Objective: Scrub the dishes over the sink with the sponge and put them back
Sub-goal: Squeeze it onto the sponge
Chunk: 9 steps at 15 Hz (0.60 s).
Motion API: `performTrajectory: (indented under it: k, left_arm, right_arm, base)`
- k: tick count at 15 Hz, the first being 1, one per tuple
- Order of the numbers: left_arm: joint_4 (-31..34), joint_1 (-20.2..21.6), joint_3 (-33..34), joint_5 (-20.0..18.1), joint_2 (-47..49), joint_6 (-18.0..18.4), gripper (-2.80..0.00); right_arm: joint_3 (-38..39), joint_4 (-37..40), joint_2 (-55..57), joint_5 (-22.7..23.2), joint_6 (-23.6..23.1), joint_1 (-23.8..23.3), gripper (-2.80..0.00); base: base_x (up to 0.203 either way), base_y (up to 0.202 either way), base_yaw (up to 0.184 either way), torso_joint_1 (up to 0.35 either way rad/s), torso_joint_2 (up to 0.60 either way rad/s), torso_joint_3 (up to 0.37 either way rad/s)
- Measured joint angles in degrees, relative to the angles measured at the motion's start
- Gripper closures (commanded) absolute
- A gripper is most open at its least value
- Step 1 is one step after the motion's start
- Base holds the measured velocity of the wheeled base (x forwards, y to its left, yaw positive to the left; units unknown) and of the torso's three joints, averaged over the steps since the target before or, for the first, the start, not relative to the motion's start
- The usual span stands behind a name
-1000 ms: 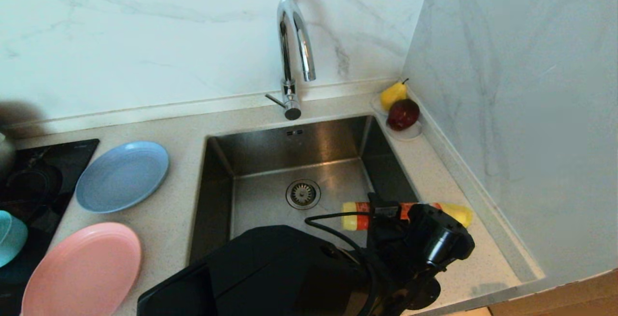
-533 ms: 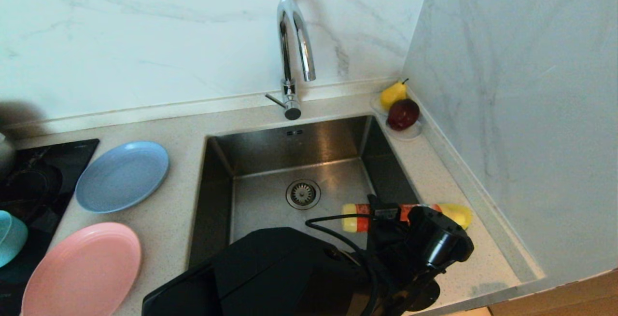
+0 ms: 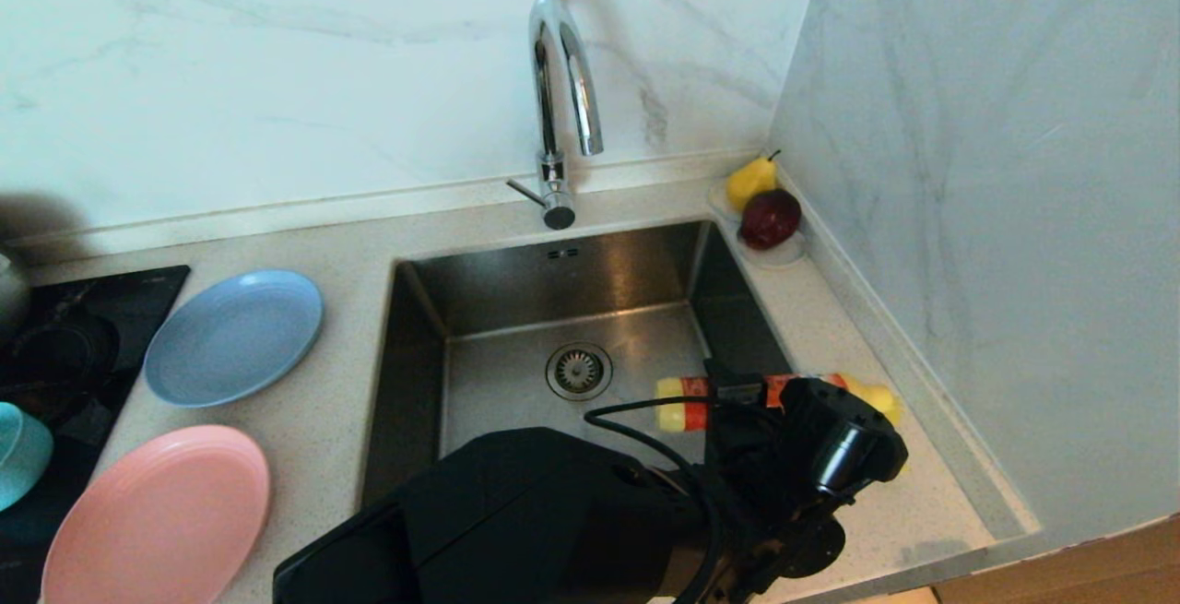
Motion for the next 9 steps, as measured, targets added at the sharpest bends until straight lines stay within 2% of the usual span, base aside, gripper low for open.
performTrajectory:
  k: [9]
  left_arm:
    - [0.1, -0.1, 0.2, 0.0, 0.9, 0.0, 0.00]
  right_arm:
    - [0.0, 0.0, 0.0, 0.0, 0.0, 0.0, 0.00]
  base:
    - [0.000, 0.000, 0.000, 0.000, 0.00, 0.000]
